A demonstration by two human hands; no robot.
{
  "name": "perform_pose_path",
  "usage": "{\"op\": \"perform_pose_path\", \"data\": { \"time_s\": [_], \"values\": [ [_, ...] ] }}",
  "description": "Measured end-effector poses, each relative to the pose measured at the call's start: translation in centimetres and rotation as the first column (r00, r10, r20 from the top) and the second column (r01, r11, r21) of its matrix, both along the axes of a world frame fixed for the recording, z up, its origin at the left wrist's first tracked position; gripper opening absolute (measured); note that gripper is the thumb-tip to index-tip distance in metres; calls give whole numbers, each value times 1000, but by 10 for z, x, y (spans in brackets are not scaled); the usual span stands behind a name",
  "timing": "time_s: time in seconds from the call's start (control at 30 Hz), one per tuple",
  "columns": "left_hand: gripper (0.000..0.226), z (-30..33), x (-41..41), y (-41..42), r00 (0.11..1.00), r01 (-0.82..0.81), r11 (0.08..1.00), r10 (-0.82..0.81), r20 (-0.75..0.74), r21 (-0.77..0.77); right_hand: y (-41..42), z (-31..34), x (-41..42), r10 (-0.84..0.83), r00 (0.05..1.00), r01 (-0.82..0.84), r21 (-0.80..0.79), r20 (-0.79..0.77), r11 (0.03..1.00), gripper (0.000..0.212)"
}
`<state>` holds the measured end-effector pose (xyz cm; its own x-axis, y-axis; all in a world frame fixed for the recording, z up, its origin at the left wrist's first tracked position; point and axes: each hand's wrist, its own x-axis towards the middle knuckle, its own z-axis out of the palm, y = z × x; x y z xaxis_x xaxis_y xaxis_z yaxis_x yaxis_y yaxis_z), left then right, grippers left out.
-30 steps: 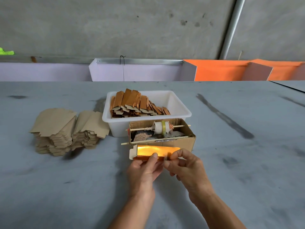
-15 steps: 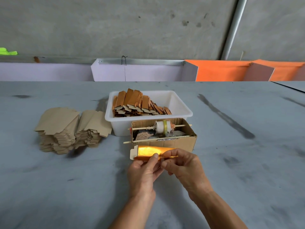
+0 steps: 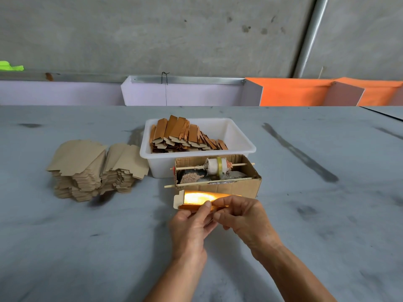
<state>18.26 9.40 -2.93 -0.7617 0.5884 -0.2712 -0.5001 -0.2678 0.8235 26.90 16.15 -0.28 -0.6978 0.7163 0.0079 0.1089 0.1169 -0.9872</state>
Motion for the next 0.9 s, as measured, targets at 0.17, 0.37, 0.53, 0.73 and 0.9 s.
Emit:
{"op": "perform_pose_path", "data": {
  "time_s": [0.17,0.37,0.53,0.73,0.9],
  "values": [
    [5,2,1,0,1000,-5,1000,5,8,21,-1,1,-2,-18,1000,18,-35,13,999,21],
    [14,3,2,1,999,-2,999,1,39,33,1,3,-1,-5,996,8,-27,93,1000,23],
    [11,1,1,3,999,-5,1000,5,42,7,5,8,1,29,986,-34,29,162,999,18],
    [12,1,2,2,998,-21,999,22,52,-32,3,11,2,4,971,-21,66,240,998,22],
    [14,3,4,4,994,-89,994,93,60,-58,-5,9,1,-96,956,47,179,276,983,37]
  ]
}}
